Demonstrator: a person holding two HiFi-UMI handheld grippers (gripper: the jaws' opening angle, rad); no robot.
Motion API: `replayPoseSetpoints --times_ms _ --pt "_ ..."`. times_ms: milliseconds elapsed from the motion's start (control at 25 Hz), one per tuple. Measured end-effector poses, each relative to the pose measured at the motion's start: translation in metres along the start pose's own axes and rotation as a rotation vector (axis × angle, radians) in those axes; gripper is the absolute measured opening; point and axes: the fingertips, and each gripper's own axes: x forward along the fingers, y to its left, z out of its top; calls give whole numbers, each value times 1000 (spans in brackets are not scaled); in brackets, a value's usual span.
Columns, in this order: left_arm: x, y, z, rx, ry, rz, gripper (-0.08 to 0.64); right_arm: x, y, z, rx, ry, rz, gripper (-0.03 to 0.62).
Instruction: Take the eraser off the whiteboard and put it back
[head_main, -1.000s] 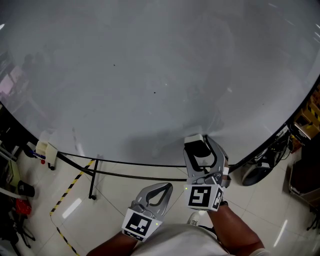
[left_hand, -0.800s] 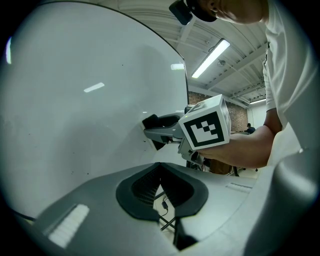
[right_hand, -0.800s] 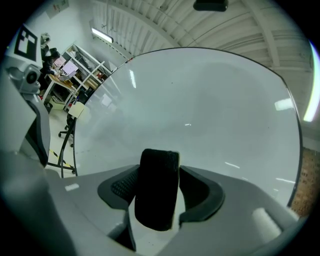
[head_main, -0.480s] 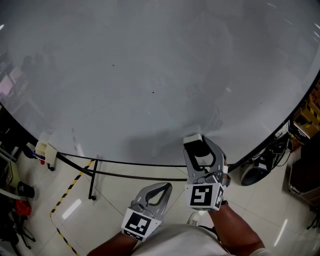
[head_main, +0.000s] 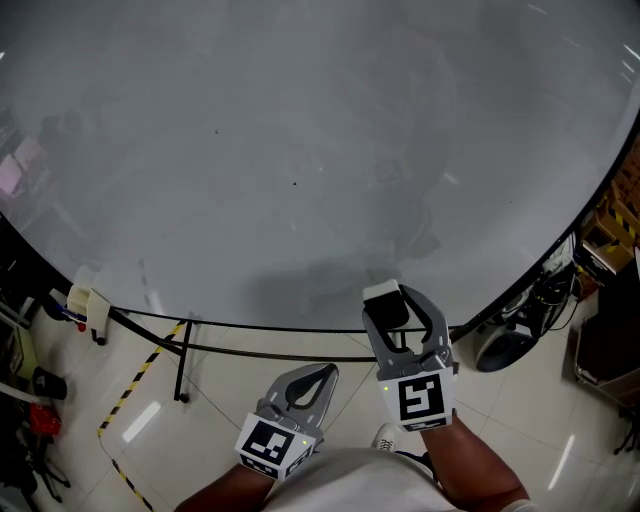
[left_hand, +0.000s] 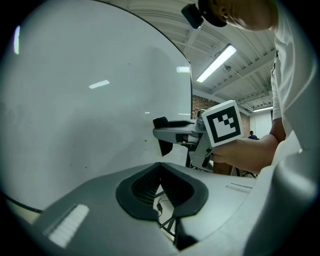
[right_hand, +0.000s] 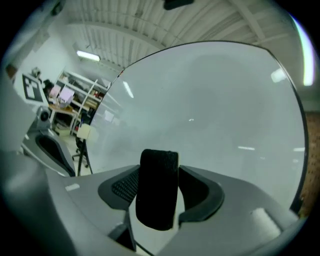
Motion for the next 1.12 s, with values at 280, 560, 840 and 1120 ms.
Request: replayPoseSetpoints --times_ms 280,560,840,1120 --pt "-1 -1 3 -6 -7 1 17 -17 -1 -18 348 -8 125 233" --pt "-1 2 9 -33 -25 0 17 -37 3 -14 470 -57 206 233" --pt "3 -12 17 8 -25 -28 17 -58 1 -20 495 -49 229 233" --pt "5 -18 20 17 -26 -44 17 -69 6 -22 521 -63 284 233"
